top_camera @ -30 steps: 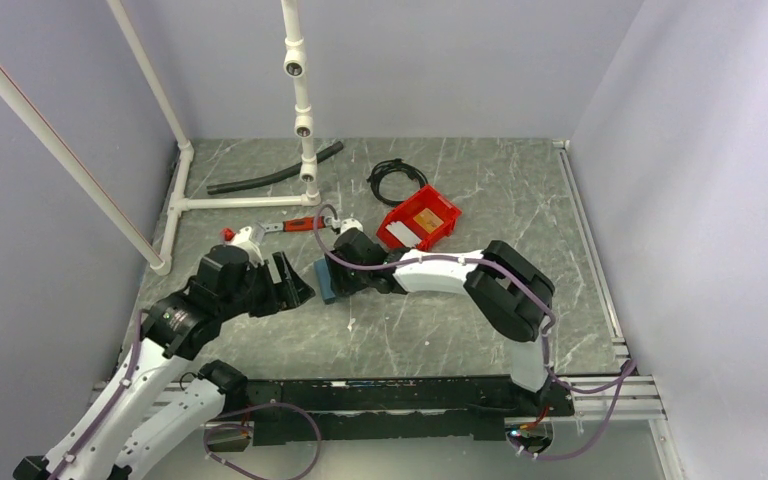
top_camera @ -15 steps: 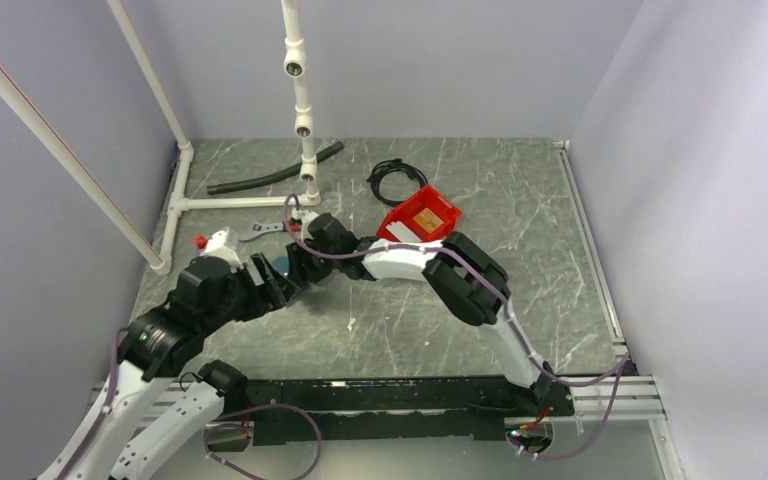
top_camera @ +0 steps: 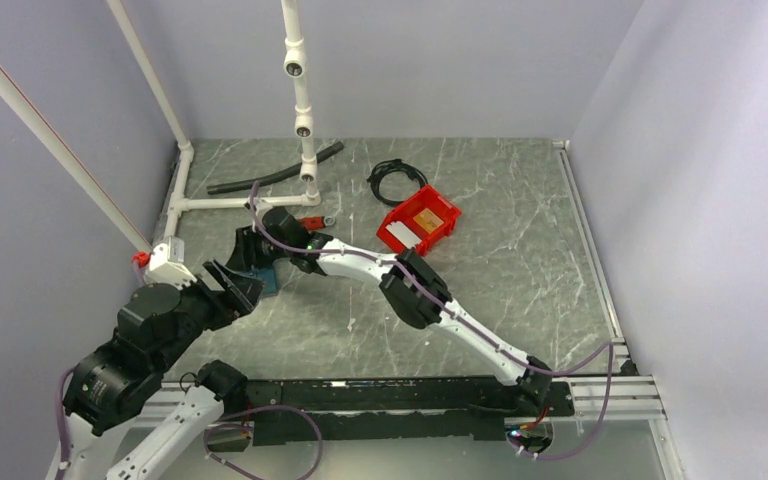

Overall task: Put the credit cards into the card holder
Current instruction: Move the card holder to the center of the board.

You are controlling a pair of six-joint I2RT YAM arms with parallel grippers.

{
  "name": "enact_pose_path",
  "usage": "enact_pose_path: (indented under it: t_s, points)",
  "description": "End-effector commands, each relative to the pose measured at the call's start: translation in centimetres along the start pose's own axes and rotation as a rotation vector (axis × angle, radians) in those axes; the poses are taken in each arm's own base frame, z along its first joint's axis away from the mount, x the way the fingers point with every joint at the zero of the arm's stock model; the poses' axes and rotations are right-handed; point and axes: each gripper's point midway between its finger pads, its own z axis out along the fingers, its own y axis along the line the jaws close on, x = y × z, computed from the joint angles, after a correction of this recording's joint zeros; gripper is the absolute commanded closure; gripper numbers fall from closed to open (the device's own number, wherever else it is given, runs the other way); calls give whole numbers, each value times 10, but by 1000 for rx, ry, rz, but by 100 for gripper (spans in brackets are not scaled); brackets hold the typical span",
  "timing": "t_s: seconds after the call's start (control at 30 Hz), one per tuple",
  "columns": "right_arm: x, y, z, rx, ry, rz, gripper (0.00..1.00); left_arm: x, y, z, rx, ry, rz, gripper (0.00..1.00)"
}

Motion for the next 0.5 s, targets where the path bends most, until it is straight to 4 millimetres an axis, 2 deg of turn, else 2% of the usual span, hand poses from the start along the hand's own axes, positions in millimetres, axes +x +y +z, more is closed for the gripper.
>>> enact_pose_path:
  t_s: [0.0,0.17,0.27,0.3,0.37,0.47]
  points:
    - [-70,48,-40,44,-90,-62,44,-13,4,-9,-40,-40,5,18]
    - [-77,39,-113,228,15,-131,31,-16,-3,-2,-13,-58,10,17]
    - [-65,36,-166,274,45,-126,27,-15,-7,7,-11,-43,22,16]
    - [-60,29,-183,298,49,-118,26,-13,-8,12,-11,-29,28,15]
    - [-55,17,-223,360,41,-87,25,0,-8,29,-29,36,37,10]
    - [-51,-1,-283,433,15,-48,24,37,3,67,-126,222,53,9]
